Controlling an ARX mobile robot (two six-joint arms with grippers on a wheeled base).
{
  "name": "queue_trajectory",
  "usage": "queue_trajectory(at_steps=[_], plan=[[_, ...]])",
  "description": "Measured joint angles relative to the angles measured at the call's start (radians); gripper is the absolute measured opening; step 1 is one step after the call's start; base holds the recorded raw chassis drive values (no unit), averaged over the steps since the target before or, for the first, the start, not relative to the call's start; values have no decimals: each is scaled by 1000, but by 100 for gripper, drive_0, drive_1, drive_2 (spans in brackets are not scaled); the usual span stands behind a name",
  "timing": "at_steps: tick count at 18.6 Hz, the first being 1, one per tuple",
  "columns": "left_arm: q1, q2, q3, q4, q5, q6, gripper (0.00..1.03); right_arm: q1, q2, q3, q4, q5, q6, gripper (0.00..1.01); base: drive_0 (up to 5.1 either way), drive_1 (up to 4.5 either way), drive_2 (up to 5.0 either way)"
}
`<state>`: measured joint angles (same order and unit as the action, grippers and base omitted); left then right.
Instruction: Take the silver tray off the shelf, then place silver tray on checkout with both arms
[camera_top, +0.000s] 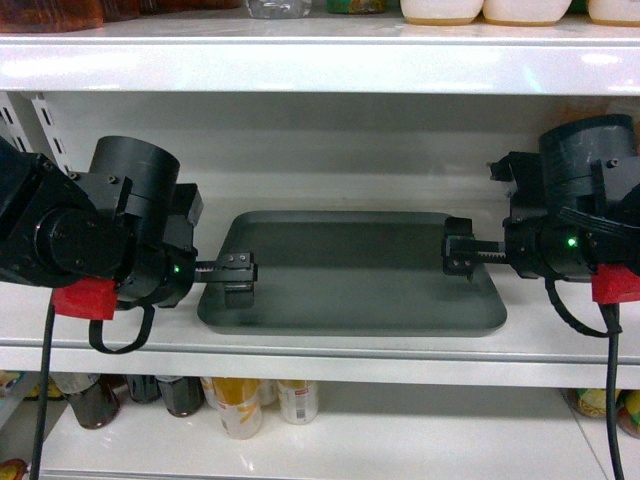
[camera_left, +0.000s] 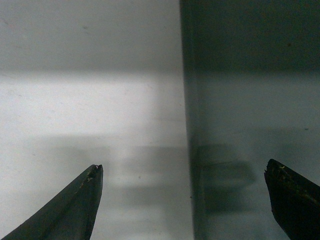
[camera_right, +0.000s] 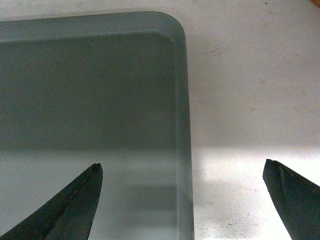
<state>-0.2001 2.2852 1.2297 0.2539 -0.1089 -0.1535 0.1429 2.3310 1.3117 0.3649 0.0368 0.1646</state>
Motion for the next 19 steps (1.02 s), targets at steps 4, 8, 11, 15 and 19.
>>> queue_trajectory(at_steps=[4, 8, 11, 15, 19], plan=[[-19, 34, 42, -20, -8, 0, 98, -8, 92, 107, -89, 40, -32, 98, 0, 0, 0], [-20, 37, 31, -40, 41, -30, 84, -3, 109, 138, -145, 31, -61, 81, 0, 0, 0], [-10, 36, 21, -45, 51, -41, 59, 10, 111, 150, -174, 34, -65, 55, 0, 0, 0], [2, 21, -23, -29, 87, -77, 20, 19, 114, 131, -148, 31, -30, 14, 0, 0, 0], [20, -18, -109, 34, 112, -114, 2, 14, 78, 26, -52, 10, 15, 3, 0, 0, 0]])
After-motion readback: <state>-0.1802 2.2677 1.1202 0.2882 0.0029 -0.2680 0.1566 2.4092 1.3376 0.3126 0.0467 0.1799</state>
